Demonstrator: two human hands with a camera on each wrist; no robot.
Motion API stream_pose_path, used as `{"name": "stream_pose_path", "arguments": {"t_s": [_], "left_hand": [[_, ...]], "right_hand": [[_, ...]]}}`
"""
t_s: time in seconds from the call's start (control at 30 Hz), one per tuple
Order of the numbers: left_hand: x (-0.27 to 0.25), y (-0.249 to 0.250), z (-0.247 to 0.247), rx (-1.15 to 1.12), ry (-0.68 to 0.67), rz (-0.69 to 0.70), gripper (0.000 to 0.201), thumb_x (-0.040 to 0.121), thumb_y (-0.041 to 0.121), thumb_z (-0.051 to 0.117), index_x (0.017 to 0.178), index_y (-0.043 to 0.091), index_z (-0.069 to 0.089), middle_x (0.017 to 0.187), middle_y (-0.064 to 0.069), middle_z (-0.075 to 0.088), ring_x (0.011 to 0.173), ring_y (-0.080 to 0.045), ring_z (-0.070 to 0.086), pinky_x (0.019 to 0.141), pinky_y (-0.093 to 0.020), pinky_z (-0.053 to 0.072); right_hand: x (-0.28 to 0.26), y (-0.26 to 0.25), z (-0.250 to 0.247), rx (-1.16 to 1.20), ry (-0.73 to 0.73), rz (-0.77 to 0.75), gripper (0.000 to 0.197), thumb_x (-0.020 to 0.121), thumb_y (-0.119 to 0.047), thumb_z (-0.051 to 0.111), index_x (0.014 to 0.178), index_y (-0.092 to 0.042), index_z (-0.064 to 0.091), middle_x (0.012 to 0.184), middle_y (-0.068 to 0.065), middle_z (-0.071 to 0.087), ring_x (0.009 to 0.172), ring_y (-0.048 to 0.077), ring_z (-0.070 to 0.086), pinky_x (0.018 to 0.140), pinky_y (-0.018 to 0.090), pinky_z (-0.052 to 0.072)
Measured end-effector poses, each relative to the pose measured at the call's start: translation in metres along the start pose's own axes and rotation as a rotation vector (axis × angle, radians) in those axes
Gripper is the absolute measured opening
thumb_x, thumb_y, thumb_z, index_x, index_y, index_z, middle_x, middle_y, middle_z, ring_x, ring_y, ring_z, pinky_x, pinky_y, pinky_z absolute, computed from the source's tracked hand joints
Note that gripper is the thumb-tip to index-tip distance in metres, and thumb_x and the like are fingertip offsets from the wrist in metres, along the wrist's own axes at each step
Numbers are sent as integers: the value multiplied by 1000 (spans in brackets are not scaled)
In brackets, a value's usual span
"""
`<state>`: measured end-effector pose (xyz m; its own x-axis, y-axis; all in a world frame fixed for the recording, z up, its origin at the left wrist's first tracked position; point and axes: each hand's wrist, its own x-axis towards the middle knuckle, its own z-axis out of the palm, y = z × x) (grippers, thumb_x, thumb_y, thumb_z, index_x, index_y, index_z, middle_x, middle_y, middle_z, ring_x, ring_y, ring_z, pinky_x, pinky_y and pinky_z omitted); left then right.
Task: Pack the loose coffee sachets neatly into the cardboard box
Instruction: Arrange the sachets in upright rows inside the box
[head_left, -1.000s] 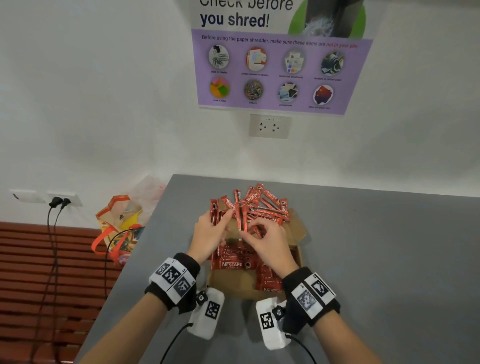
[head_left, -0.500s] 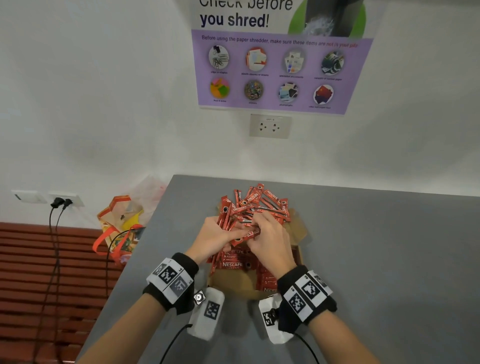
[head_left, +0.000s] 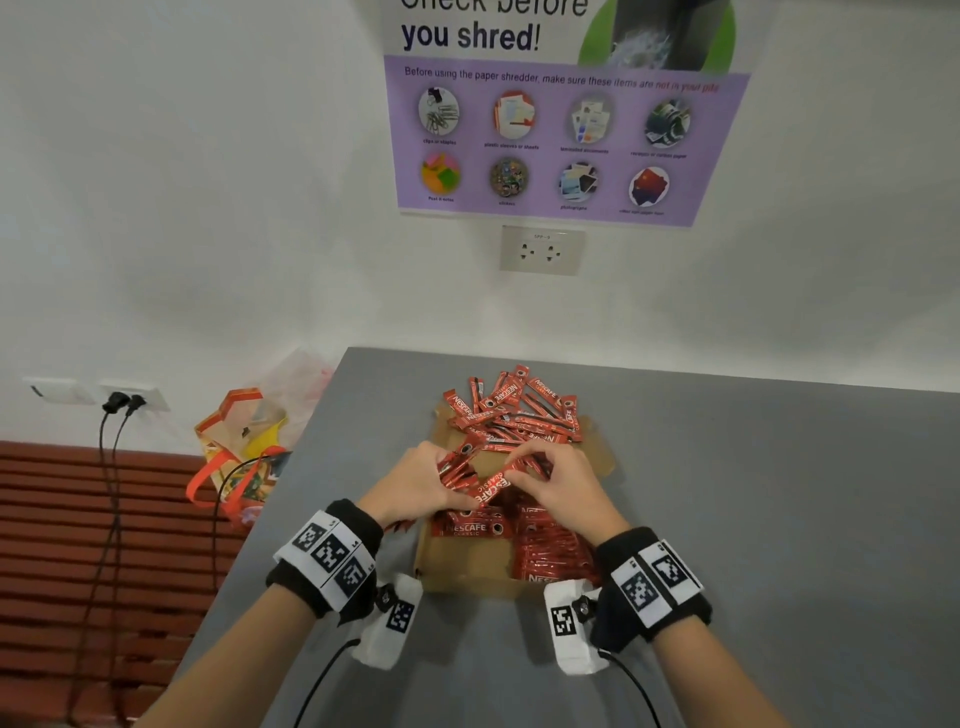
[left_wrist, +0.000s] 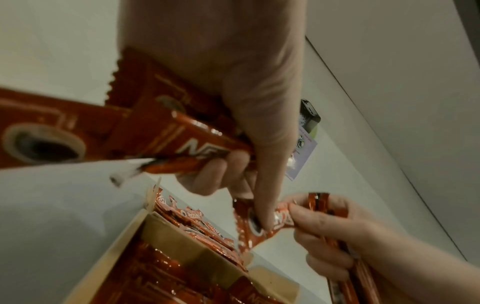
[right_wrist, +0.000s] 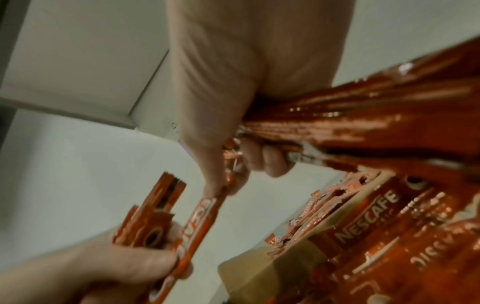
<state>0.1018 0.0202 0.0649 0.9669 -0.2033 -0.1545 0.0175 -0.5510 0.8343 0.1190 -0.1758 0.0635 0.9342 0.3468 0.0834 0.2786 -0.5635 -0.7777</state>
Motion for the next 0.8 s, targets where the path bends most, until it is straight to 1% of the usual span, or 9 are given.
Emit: {"name": "stream_pose_path", "arguments": {"t_s": [0.1, 0.17, 0.27, 0.37, 0.43, 0.5, 0.57, 0.67, 0.8], "left_hand": [[0, 2, 7, -47, 90, 45, 23, 76, 26, 77, 61, 18, 61, 59, 5, 63, 54, -8, 58, 56, -19, 43], [-1, 4, 13, -119, 223, 74, 21, 81, 28, 72, 64, 18, 62, 64, 1, 66, 59, -12, 61, 58, -22, 45], [1, 8, 18, -229, 342, 55, 18, 83, 29, 69, 68, 19, 66, 71, 1, 71, 68, -12, 67, 62, -22, 49], [-1, 9, 21, -284, 349, 9, 23, 82, 27, 70, 61, 23, 63, 59, 9, 66, 53, 1, 60, 57, -19, 44], [-2, 5, 21, -253, 316, -12, 25, 81, 26, 71, 59, 22, 63, 60, 7, 67, 49, 3, 57, 56, -19, 42], [-3, 0, 18, -222, 302, -32, 16, 79, 28, 73, 67, 20, 67, 70, 4, 71, 62, 0, 64, 64, -21, 47], [-2, -5, 10, -194, 372, -36, 12, 78, 29, 74, 81, 18, 70, 80, 3, 72, 77, -8, 67, 71, -21, 48], [-1, -11, 1, -125, 453, -71, 21, 79, 27, 73, 93, 12, 68, 83, 2, 69, 77, -8, 63, 66, -14, 43], [-1, -14, 6, 13, 355, -131, 22, 79, 18, 73, 97, 9, 64, 83, 4, 63, 72, -5, 58, 57, -7, 40]], "right_hand": [[1, -10, 7, 71, 108, -40, 20, 82, -23, 70, 102, -22, 67, 98, -19, 62, 94, -10, 53, 93, 18, 42], [1, -14, 12, 83, 157, -19, 31, 84, -28, 68, 113, -18, 65, 106, -15, 62, 98, -7, 52, 93, 14, 39], [-1, -14, 23, 88, 147, 11, 27, 86, -27, 66, 109, -13, 68, 106, -9, 66, 98, -1, 56, 89, 9, 40], [-4, -13, 30, 111, 198, -12, 16, 84, -19, 68, 99, -13, 72, 98, -6, 70, 90, -4, 58, 81, 2, 39], [-4, -11, 29, 134, 199, -8, 10, 81, -17, 71, 91, -16, 73, 86, -10, 70, 82, -4, 61, 77, 5, 42], [-2, -7, 28, 96, 159, 32, 7, 79, -17, 74, 85, -17, 74, 80, -11, 69, 77, -1, 62, 76, 10, 45], [-1, -2, 26, 9, 93, 81, 8, 77, -19, 76, 84, -17, 75, 79, -7, 70, 75, 1, 61, 75, 18, 49], [0, 0, 32, -153, -105, 139, 10, 76, -23, 77, 84, -18, 75, 83, -6, 69, 78, 6, 60, 79, 27, 50], [5, -5, 41, -299, -242, 156, 11, 73, -23, 79, 81, -20, 72, 83, -7, 67, 81, 12, 62, 81, 35, 53]]}}
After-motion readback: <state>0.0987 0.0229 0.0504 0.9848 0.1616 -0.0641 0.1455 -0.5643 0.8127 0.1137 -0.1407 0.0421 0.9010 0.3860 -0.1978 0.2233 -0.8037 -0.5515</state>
